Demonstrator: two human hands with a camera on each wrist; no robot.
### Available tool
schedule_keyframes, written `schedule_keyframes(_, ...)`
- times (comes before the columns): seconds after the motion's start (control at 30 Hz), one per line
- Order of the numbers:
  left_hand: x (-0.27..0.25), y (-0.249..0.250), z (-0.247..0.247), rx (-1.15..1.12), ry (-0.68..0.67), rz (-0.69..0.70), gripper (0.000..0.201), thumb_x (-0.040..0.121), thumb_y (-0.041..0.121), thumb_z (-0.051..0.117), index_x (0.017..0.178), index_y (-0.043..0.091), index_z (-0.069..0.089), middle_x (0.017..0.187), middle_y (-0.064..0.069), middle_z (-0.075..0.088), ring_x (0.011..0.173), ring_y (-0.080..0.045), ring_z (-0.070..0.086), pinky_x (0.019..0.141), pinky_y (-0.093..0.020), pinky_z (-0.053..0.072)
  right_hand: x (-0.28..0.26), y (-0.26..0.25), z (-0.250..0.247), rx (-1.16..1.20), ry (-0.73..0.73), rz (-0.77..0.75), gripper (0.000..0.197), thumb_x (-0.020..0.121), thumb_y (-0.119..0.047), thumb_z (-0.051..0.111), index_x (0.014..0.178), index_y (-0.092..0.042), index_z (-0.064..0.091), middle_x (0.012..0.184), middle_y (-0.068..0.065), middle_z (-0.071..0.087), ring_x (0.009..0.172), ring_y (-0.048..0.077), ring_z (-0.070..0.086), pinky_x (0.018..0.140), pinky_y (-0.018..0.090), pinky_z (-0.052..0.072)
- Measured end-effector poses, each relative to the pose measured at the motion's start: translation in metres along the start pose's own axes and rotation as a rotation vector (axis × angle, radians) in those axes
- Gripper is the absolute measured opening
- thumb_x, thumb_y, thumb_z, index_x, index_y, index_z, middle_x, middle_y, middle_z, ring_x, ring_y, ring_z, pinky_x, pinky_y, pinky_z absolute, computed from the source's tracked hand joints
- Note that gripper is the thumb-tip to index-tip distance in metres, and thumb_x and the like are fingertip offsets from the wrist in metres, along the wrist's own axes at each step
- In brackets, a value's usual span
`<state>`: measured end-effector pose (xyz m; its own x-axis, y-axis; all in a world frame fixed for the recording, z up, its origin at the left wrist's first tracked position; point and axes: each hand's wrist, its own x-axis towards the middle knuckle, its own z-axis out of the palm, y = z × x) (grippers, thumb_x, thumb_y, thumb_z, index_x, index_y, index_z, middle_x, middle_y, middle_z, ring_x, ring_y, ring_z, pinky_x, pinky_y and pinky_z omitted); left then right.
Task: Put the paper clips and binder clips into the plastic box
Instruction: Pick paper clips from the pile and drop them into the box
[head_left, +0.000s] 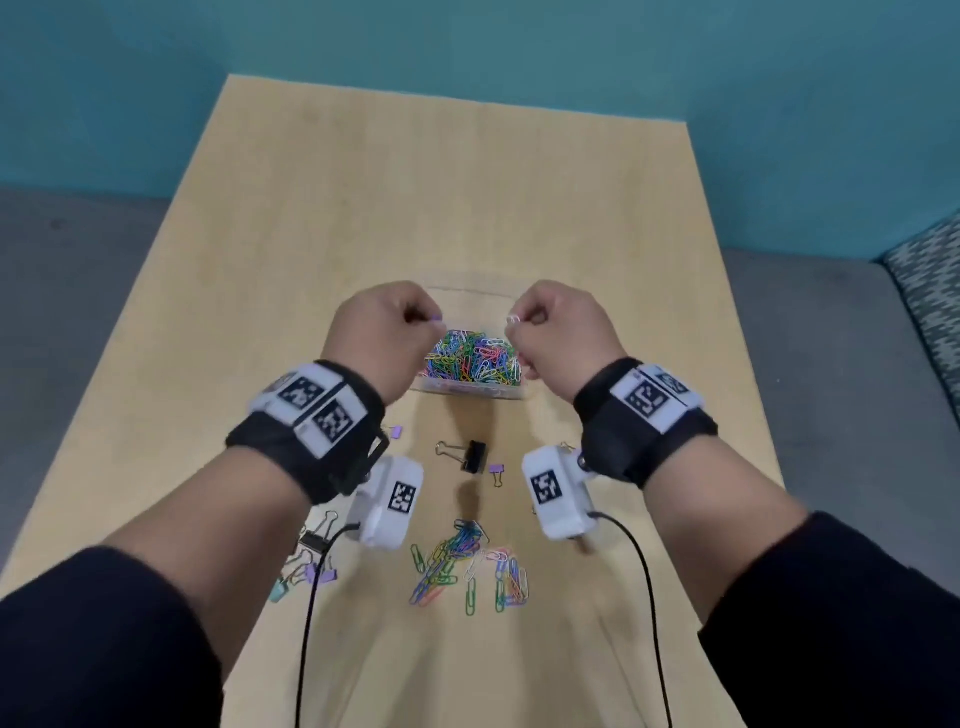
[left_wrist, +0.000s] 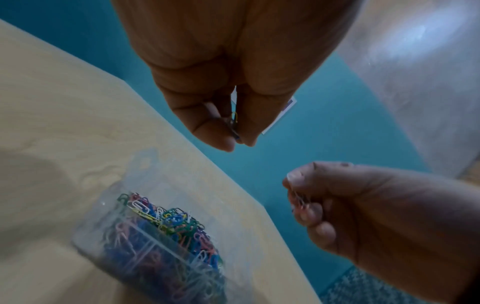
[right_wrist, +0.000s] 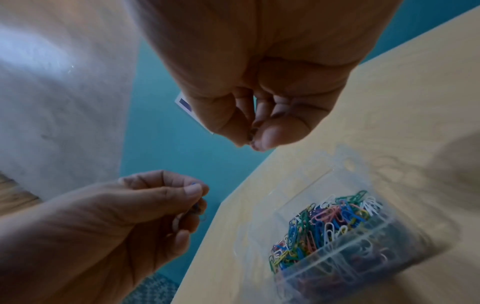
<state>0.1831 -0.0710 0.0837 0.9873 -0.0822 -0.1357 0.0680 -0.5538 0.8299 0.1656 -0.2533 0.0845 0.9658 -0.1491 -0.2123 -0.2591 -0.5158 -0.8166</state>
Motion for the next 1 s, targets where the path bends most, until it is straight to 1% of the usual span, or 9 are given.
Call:
schedule_keyframes(0.1,0.012,-0.004,0.009,0.096,-0.067,0.045,0.007,0.08,0.019,0.066,0.087,0.019,0.068,0.079,-0.001,0.066,0.07,-0.026,0.066,0.074,-0.041,0.055,0.013,-0.004,0.006,-0.106,-0.081,0.001,0.002,0.077,-0.019,0.059,0.078,-0.018,0.06,0.067,0.004,0.065,0.061,0.028,0.066,0.063,0.048,0.057)
schedule_keyframes(0.2,0.005,-0.023,0.008,0.13,-0.074,-0.005,0.025,0.082,0.024,0.066,0.106,0.02,0.066,0.096,0.001,0.065,0.079,-0.026,0.066,0.082,-0.041,0.053,0.007,0.006,0.001,-0.327,-0.134,0.048,0.028,0.083,-0.033,0.057,0.105,-0.016,0.061,0.094,0.007,0.068,0.082,0.028,0.066,0.078,0.042,0.054)
schedule_keyframes(0.33,-0.044,-0.05,-0.002,0.241,-0.042,0.007,0.025,0.084,0.022,0.064,0.109,0.02,0.066,0.102,-0.003,0.064,0.087,-0.026,0.064,0.085,-0.035,0.049,-0.048,0.031,-0.002,-0.464,-0.13,-0.083,0.027,0.089,-0.024,0.051,0.111,-0.011,0.061,0.104,0.013,0.064,0.094,0.032,0.06,0.082,0.038,0.049)
schedule_keyframes(0.47,-0.123,-0.079,0.013,0.447,-0.332,0.044,0.031,0.087,0.029,0.056,0.115,0.019,0.062,0.111,-0.004,0.056,0.099,-0.026,0.058,0.086,-0.034,0.045,-0.122,0.067,0.021,-0.708,-0.424,-0.2,0.026,0.089,-0.02,0.047,0.113,-0.014,0.054,0.108,0.008,0.054,0.1,0.03,0.052,0.081,0.04,0.045)
schedule_keyframes(0.53,-0.151,-0.091,0.026,0.562,-0.42,0.083,0.037,0.085,0.034,0.053,0.12,0.02,0.056,0.117,-0.001,0.05,0.103,-0.025,0.049,0.088,-0.038,0.044,-0.143,0.079,0.034,-0.858,-0.519,-0.293,0.041,0.082,-0.01,0.049,0.122,-0.014,0.045,0.119,0.006,0.049,0.104,0.029,0.044,0.083,0.041,0.045)
schedule_keyframes(0.63,-0.173,-0.095,0.043,0.703,-0.427,0.193,0.046,0.079,0.034,0.063,0.121,0.02,0.052,0.118,-0.002,0.052,0.098,-0.025,0.047,0.078,-0.039,0.05,-0.159,0.088,0.05,-0.956,-0.524,-0.408,0.066,0.075,-0.007,0.048,0.139,-0.006,0.03,0.135,0.01,0.039,0.11,0.034,0.041,0.086,0.044,0.044)
schedule_keyframes(0.77,-0.183,-0.103,0.048,0.781,-0.401,0.344,0.044,0.07,0.033,0.072,0.109,0.018,0.059,0.115,-0.008,0.057,0.093,-0.03,0.052,0.066,-0.041,0.054,-0.174,0.096,0.055,-1.005,-0.507,-0.503,0.06,0.076,-0.009,0.04,0.136,-0.004,0.032,0.138,0.012,0.037,0.111,0.035,0.041,0.08,0.046,0.046)
schedule_keyframes(0.87,-0.191,-0.107,0.037,0.687,-0.346,0.239,0.04,0.068,0.034,0.074,0.102,0.019,0.06,0.11,-0.004,0.054,0.091,-0.027,0.05,0.069,-0.04,0.053,-0.184,0.104,0.043,-0.9,-0.441,-0.391,0.055,0.075,-0.008,0.047,0.129,-0.012,0.039,0.123,0.008,0.047,0.099,0.032,0.048,0.075,0.041,0.047)
schedule_keyframes(1.0,-0.203,-0.111,0.033,0.563,-0.354,0.039,0.067,0.073,0.041,0.071,0.13,0.025,0.041,0.112,0.001,0.041,0.096,-0.021,0.041,0.083,-0.034,0.044,-0.204,0.111,0.038,-0.64,-0.371,-0.018,0.053,0.084,-0.035,0.059,0.128,-0.024,0.03,0.114,0.001,0.037,0.097,0.026,0.046,0.08,0.034,0.044)
